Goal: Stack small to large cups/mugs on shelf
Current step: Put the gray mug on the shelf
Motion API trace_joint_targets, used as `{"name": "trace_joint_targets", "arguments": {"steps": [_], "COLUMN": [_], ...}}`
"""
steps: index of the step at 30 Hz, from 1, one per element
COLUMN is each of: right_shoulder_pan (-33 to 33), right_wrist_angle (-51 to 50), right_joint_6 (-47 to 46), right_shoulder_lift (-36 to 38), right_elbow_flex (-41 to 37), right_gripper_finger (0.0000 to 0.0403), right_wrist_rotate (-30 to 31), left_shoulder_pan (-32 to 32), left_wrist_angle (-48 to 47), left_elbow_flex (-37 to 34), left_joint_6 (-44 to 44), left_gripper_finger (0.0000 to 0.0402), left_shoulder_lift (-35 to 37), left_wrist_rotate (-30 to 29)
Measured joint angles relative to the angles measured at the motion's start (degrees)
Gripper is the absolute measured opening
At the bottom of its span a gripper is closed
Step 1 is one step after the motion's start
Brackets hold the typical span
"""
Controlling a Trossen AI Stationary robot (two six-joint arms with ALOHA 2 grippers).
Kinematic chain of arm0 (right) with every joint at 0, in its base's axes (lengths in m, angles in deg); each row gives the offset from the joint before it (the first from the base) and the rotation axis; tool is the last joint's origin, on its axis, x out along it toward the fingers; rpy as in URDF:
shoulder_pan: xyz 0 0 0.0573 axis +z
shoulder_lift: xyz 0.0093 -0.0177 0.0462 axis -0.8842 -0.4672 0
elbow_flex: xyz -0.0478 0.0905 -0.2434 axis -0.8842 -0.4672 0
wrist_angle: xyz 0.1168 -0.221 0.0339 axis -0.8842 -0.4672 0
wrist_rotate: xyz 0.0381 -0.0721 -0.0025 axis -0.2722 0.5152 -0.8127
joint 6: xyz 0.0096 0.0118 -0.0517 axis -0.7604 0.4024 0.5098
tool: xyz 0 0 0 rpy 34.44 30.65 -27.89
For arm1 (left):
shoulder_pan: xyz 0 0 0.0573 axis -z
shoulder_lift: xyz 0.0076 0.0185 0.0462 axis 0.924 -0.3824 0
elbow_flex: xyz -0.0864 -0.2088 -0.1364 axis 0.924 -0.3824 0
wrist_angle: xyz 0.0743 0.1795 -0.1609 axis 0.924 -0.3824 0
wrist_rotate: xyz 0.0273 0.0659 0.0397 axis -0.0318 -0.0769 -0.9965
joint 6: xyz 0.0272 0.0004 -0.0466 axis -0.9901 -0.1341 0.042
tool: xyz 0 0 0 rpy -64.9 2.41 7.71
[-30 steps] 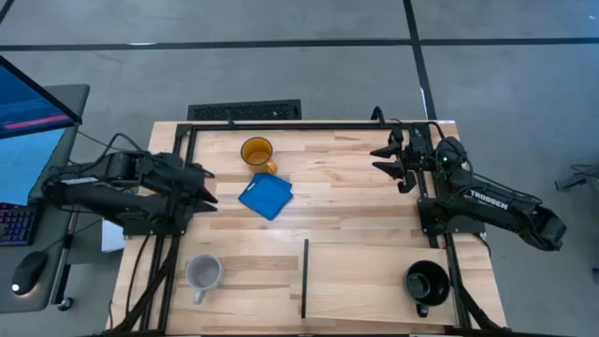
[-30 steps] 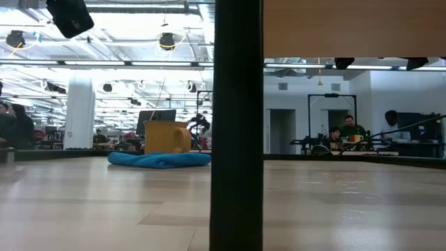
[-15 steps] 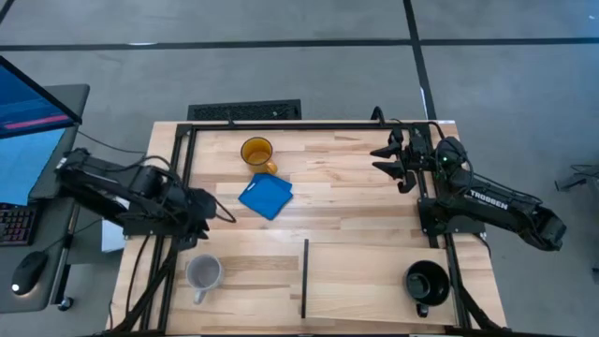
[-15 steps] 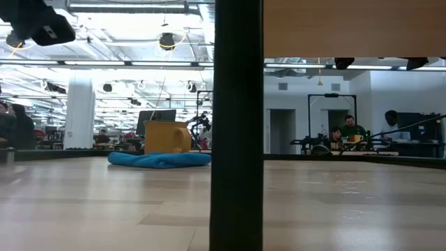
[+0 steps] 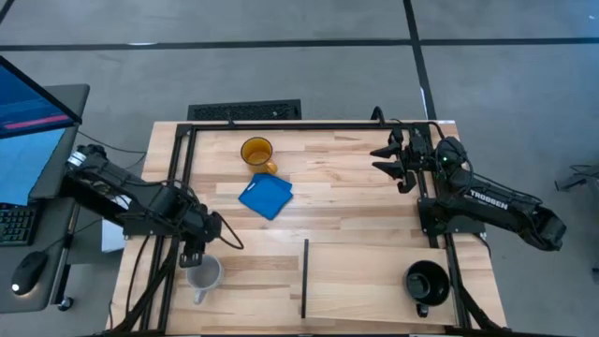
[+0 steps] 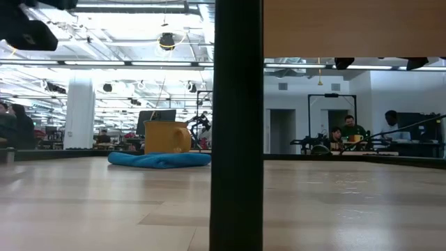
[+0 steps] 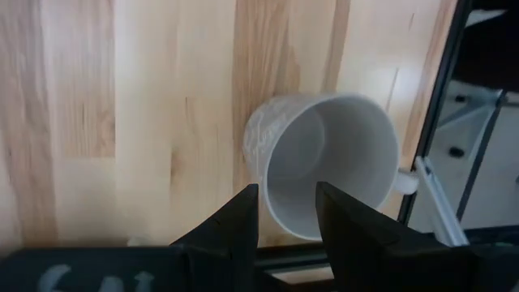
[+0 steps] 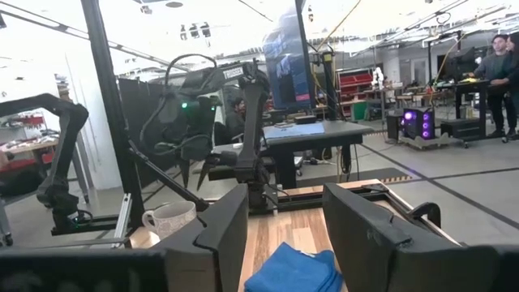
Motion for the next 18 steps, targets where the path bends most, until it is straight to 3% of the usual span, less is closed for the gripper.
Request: {"name": "trace_joint_targets", "arguments": {"steps": [18], "right_shoulder_pan": [0.1], "right_wrist_angle": [-0.2], "right_joint_6": [0.0], "right_shoulder_lift": [0.0], "right_elbow_flex": [0.0], "right_gripper_finger": [0.0182], "right_wrist_rotate": [-0.2], "left_shoulder_pan": [1.8], "left_wrist_angle": [0.0], "left_elbow_flex": [0.0], "left_joint_6": [3.3], "left_gripper_finger": [0.0114], "left_shoulder_lift": [-11.0], "left_wrist_rotate": [1.2]}}
